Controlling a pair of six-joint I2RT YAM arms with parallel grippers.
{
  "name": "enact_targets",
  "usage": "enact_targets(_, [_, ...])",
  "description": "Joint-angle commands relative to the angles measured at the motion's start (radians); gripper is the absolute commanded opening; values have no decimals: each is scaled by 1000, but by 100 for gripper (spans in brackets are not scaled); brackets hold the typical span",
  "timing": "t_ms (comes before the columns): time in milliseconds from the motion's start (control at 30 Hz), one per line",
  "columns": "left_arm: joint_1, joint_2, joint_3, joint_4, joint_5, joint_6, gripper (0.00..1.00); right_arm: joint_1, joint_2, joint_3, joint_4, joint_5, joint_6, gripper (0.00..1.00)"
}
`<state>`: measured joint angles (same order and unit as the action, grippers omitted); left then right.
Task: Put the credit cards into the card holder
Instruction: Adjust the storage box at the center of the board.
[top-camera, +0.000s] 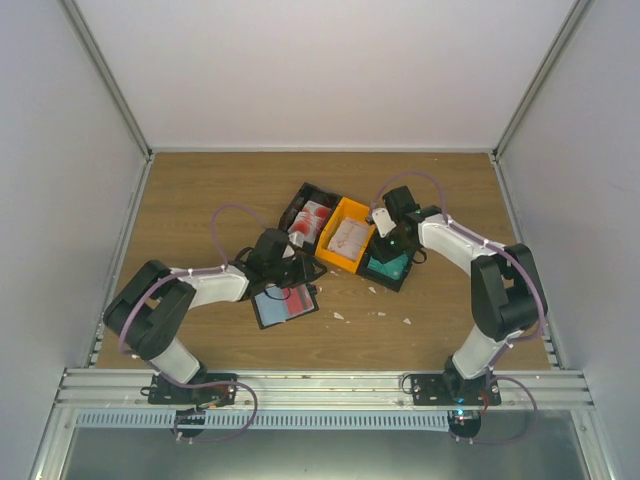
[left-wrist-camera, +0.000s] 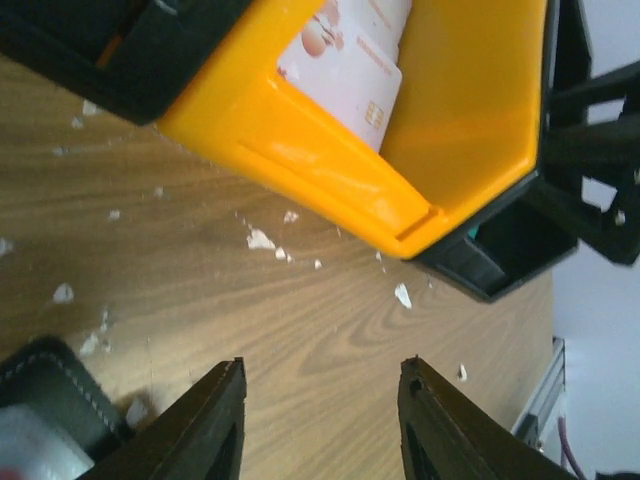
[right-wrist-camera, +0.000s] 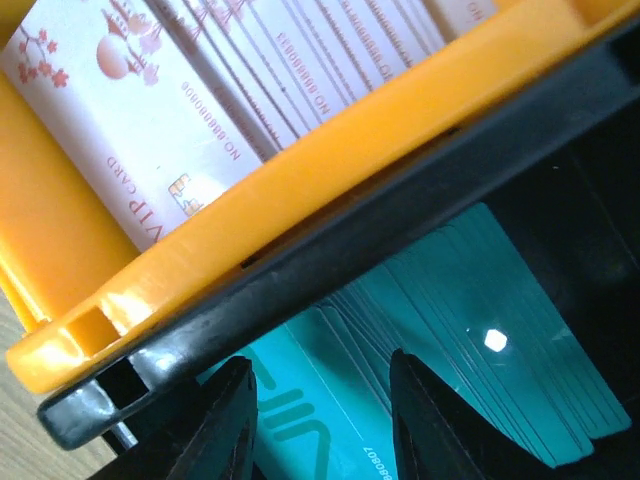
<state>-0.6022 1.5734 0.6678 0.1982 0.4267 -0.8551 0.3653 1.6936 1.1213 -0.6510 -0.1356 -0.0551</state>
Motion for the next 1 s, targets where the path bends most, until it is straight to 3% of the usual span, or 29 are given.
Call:
enact_targets(0, [-11, 64, 51, 87, -111, -52, 42, -7, 43, 12, -51, -55, -41, 39])
enact_targets(133, [-11, 117, 105, 59, -167, -11, 36, -6, 50, -1, -48, -57, -36, 41])
enact_targets(533, [-12, 229, 221, 34, -161, 21, 27, 0, 90, -16, -14, 44, -2, 44])
enact_targets(967, [-11, 276, 300, 0, -113, 62, 26, 12, -3, -26, -79, -72, 80, 36])
